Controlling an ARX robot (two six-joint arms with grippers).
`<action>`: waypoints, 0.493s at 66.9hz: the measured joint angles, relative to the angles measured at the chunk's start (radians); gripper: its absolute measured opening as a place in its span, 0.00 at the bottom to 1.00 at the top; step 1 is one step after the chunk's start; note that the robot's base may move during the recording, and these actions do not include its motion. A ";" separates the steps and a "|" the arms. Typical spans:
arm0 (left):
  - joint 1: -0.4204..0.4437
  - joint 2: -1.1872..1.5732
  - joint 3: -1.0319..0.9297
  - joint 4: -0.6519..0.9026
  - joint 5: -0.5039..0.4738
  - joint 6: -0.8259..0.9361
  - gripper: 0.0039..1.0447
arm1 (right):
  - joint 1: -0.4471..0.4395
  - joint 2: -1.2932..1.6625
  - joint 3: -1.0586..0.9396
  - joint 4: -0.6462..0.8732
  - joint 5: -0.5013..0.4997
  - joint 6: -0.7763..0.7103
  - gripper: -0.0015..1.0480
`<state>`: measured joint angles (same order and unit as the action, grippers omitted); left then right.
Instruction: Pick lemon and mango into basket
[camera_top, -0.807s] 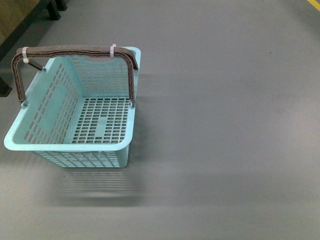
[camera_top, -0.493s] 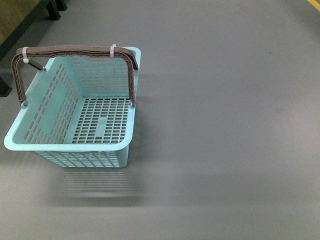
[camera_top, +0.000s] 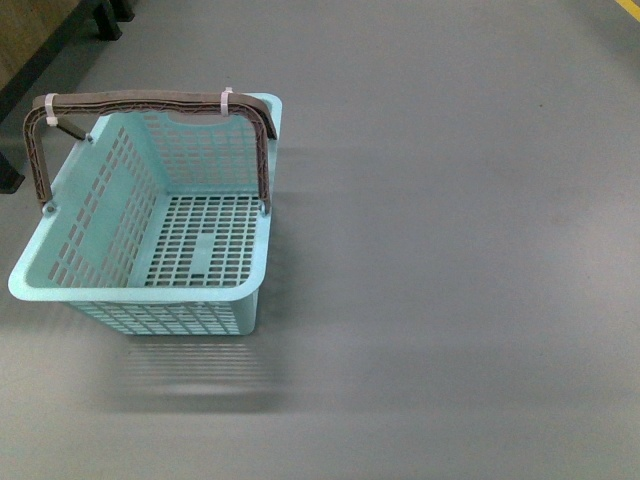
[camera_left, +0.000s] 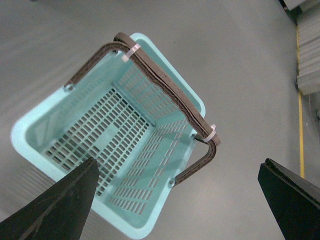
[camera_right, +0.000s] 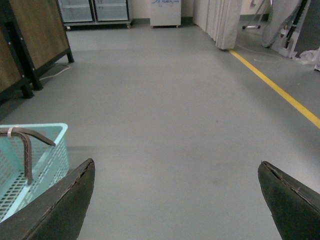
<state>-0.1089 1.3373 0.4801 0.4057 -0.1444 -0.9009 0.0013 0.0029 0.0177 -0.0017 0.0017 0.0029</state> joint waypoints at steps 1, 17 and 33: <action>0.000 0.043 0.016 0.016 -0.007 -0.031 0.94 | 0.000 0.000 0.000 0.000 0.000 0.000 0.92; -0.002 0.517 0.302 0.090 -0.064 -0.351 0.94 | 0.000 0.000 0.000 0.000 0.000 0.000 0.92; -0.003 0.803 0.609 0.044 -0.065 -0.472 0.94 | 0.000 0.000 0.000 0.000 0.000 0.000 0.92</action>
<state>-0.1116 2.1403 1.0893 0.4496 -0.2096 -1.3727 0.0013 0.0029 0.0177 -0.0017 0.0017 0.0029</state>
